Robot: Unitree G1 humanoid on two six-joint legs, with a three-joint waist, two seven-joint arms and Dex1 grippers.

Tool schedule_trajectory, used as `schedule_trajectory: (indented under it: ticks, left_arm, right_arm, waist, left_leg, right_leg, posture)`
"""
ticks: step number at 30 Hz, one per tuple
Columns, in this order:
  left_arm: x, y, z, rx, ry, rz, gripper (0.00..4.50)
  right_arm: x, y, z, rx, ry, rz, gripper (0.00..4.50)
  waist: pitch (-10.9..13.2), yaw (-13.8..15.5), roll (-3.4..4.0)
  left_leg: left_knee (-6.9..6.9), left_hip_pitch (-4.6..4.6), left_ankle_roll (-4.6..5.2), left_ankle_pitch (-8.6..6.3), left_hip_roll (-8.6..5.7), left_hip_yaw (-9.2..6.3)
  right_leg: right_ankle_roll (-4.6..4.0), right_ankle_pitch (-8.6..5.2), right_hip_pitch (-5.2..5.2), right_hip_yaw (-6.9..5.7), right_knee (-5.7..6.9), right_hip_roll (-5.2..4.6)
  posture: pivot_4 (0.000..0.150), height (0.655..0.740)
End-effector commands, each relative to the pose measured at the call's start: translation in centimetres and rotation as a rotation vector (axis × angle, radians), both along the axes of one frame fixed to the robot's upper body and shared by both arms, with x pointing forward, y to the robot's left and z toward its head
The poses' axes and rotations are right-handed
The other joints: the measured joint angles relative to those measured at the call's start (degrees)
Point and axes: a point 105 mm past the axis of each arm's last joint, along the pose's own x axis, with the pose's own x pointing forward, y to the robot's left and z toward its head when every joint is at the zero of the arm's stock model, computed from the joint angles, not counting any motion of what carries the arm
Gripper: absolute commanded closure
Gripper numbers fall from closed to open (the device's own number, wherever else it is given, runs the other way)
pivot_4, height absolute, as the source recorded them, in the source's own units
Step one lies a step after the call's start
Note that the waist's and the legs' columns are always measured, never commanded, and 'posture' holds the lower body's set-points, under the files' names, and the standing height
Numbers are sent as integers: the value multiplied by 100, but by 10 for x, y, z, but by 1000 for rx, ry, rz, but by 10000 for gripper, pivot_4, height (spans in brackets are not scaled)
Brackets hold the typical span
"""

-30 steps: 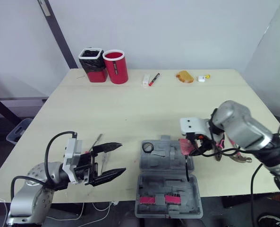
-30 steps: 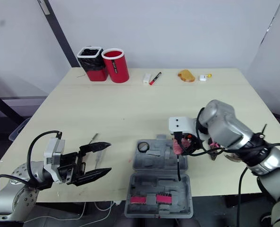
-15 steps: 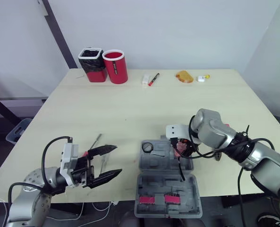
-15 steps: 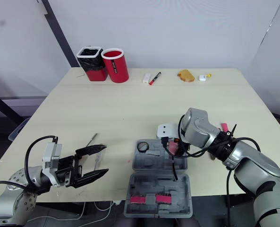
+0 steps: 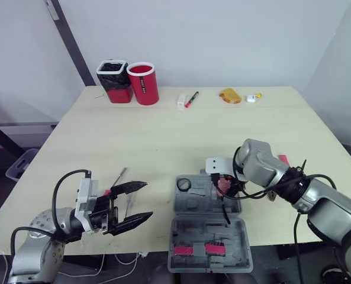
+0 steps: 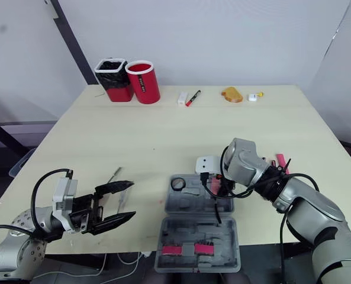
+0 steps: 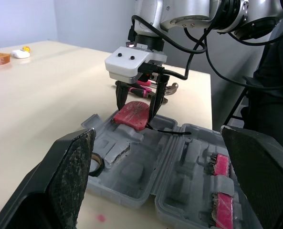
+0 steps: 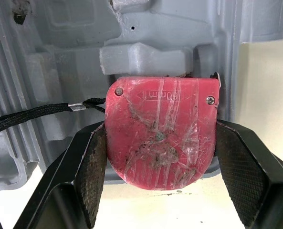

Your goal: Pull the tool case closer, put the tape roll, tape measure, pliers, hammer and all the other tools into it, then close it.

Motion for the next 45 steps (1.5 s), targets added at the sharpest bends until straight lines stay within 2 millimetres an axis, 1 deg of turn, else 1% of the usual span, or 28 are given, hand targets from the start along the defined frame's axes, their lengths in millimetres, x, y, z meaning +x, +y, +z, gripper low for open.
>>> schedule_trajectory:
  ticks: [1,3,5,11,12,14,16,17,18,20,22,23,25,29,36,41,45]
  left_arm:
    - [-1,1,2,-4,-22,-7,0]
    - [-1,1,2,-4,-21,-8,0]
    - [-1,1,0,0,-19,-11,0]
    - [-2,0,-1,-7,-15,-15,0]
    - [-2,0,0,-9,-16,-16,0]
    - [-2,-2,1,-10,-17,-22,0]
    - [-1,-3,1,-13,-20,-24,0]
    - [-1,-3,1,-14,-20,-24,0]
    - [0,-3,1,-16,-21,-24,0]
    - [0,-4,2,-17,-22,-24,0]
    - [0,-5,3,-20,-20,-26,0]
    - [0,-5,2,-20,-18,-27,0]
    - [-1,-5,2,-20,-14,-30,0]
    - [0,-7,4,-18,-15,-38,0]
    - [2,-7,6,-13,-20,-49,0]
    - [4,-6,7,-9,-20,-49,0]
    - [6,-7,5,-8,-19,-44,0]
  right_arm:
    - [4,3,3,0,-36,22,16659]
    - [5,4,4,3,-51,43,6375]
    - [5,4,7,9,-65,51,490]
    - [4,3,25,65,-115,58,490]
    - [2,1,31,112,-128,51,490]
    - [-4,0,41,267,-120,-4,490]
    - [-9,0,48,480,-111,-24,490]
    - [-10,-1,49,543,-118,-26,490]
    - [-7,-4,49,620,-159,-33,490]
    - [-3,-9,49,702,-216,-50,490]
    - [-1,-21,39,796,-216,-122,490]
    - [-2,-25,33,806,-217,-135,2815]
    - [-4,-28,27,812,-222,-116,8993]
    - [-6,-27,21,865,-240,-116,28176]
    - [-8,-29,14,862,-241,-96,28176]
    - [-8,-29,12,867,-238,-99,28176]
    - [-10,-36,-2,854,-231,-121,28176]
  waist:
    - [0,-1,0]
    - [0,0,0]
    - [0,1,0]
    - [0,12,0]
    - [0,17,0]
    - [-1,46,-2]
    - [-6,61,-10]
    - [-7,57,-11]
    - [-7,49,-11]
    - [-6,36,-11]
    - [-6,23,-11]
    - [-6,21,-11]
    - [-6,24,-11]
    - [-3,9,-7]
    - [-4,37,-8]
    - [-4,34,-7]
    - [-4,37,-8]
  left_leg:
    - [0,0,0,0,0,0]
    - [0,0,0,0,0,0]
    - [0,0,0,0,0,-1]
    - [0,0,0,0,1,-5]
    - [-1,0,0,0,0,-7]
    - [-2,-1,0,0,0,-7]
    - [-2,-3,0,0,0,-7]
    - [-3,-5,0,0,-1,-8]
    - [-2,-3,-1,-1,-1,-8]
    - [-1,-2,-1,0,-2,-6]
    - [0,2,0,0,-2,1]
    - [1,3,0,0,-1,2]
    - [1,5,0,0,-1,2]
    - [0,5,0,0,2,4]
    - [0,4,0,0,2,3]
    - [0,4,0,0,3,2]
    - [0,4,0,0,3,3]
  right_leg:
    - [0,0,0,0,1,0]
    - [0,0,0,-1,1,1]
    - [0,0,0,-1,1,0]
    - [0,0,0,0,0,-1]
    - [0,0,0,-1,0,-1]
    - [0,0,0,-4,-2,-2]
    - [0,0,2,-13,-6,-5]
    - [0,0,11,-17,-9,-7]
    - [0,0,14,-20,-9,-7]
    - [1,0,15,-15,-8,-7]
    - [1,0,16,-9,-7,-3]
    - [1,0,16,-9,-5,-3]
    - [1,0,16,-9,-5,0]
    - [1,-1,14,-4,-5,4]
    - [2,-1,15,-4,-5,4]
    - [1,-1,15,-4,-5,5]
    - [1,-1,15,-4,-5,5]
  posture:
    - [1500,7400]
    - [1500,7400]
    - [1500,7400]
    - [1500,7400]
    - [1500,7400]
    - [1500,7400]
    - [1500,7400]
    - [1500,7400]
    - [1500,7400]
    - [1500,7400]
    - [1500,7400]
    - [1500,7400]
    - [1500,7400]
    - [1500,7400]
    - [1500,7400]
    - [1500,7400]
    - [1500,7400]
